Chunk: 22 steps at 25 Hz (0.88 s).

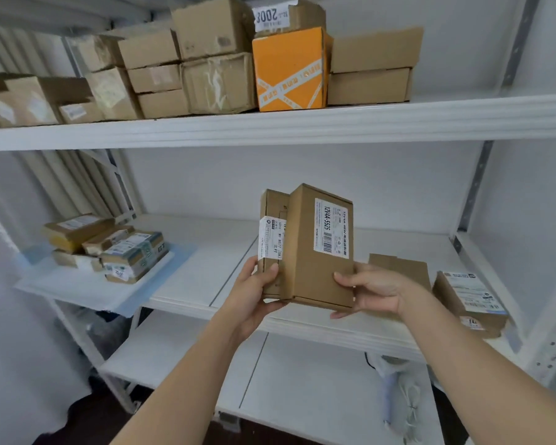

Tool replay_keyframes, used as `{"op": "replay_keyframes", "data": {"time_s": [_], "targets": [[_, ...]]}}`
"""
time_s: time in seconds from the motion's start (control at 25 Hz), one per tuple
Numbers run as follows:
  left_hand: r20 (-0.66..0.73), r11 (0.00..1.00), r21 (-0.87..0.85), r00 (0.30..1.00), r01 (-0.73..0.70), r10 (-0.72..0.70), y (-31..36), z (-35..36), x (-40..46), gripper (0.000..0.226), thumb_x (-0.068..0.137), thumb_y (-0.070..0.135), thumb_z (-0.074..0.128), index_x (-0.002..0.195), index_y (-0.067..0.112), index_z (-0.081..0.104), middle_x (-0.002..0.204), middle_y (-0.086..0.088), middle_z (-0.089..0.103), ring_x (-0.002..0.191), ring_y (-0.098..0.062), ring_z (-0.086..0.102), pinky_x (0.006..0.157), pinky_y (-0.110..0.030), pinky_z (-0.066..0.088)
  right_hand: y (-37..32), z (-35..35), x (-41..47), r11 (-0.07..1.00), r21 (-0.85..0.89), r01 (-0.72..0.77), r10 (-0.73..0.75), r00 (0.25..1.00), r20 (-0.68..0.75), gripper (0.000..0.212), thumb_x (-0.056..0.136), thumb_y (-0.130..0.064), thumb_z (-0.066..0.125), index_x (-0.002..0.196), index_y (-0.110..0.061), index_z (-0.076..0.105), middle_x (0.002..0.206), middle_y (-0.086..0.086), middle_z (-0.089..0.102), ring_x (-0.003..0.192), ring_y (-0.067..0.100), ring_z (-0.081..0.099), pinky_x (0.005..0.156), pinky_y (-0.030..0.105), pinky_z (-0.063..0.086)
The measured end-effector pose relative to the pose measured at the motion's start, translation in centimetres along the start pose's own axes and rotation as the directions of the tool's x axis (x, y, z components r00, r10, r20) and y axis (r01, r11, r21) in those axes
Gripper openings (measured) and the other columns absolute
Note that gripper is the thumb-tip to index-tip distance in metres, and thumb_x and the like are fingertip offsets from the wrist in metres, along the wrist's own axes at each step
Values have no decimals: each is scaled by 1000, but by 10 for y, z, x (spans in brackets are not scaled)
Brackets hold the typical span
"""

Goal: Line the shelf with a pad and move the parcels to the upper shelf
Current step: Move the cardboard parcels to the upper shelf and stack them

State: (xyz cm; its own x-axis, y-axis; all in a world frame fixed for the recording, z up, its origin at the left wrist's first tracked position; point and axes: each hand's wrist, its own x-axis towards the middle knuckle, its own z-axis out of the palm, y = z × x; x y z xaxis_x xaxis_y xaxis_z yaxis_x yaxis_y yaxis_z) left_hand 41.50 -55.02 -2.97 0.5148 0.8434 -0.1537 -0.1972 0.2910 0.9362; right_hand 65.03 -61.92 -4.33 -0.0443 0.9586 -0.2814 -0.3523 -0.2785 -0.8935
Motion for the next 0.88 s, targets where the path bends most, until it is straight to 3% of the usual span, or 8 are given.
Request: {"op": "replay_keyframes", "data": {"time_s": [0.08,0.2,0.28,0.52,0.72,0.88], "targets": [[-5,998,-31,999,-50,50,9,-25,-28,27,97,11,56,123,19,58,120,-10,68,107,-26,65,89,-54,55,9,35,-7,1000,-1,18,-17,998,55,107,43,-10,97,137,-21,47,133,12,59,117,37,58,82,70,48],[-7,984,-92,989,-149,149,28,-57,-68,28,98,11,53,123,22,58,120,-6,68,104,-23,63,89,-51,55,14,88,-22,995,45,85,-89,990,107,81,71,0,78,137,-33,45,139,10,53,125,40,51,86,72,45],[3,971,-121,978,-206,208,41,-71,-89,32,98,10,51,127,23,57,123,-7,67,105,-24,64,92,-51,54,10,116,-38,986,47,159,-164,978,131,73,80,3,68,138,-35,45,140,10,53,125,40,52,89,69,45],[70,937,-135,940,-322,333,87,-60,-121,42,96,-3,47,130,21,53,125,-9,66,108,-30,66,98,-53,49,-34,162,-91,918,-23,396,-395,918,42,76,77,6,64,139,-32,43,135,8,56,118,39,59,84,52,55],[120,910,-114,903,-399,411,123,-32,-124,46,94,-11,43,123,23,56,129,-12,63,116,-35,61,99,-54,48,-85,168,-121,812,-88,577,-583,810,-63,61,88,5,58,140,-23,43,126,8,61,103,31,65,79,43,59],[155,882,-96,869,-461,470,155,-3,-116,37,96,-6,47,119,21,57,116,-7,69,112,-33,64,92,-51,54,-131,161,-136,695,-57,716,-709,672,-213,69,90,-12,65,145,-40,34,122,4,64,96,25,67,73,31,58]]}}
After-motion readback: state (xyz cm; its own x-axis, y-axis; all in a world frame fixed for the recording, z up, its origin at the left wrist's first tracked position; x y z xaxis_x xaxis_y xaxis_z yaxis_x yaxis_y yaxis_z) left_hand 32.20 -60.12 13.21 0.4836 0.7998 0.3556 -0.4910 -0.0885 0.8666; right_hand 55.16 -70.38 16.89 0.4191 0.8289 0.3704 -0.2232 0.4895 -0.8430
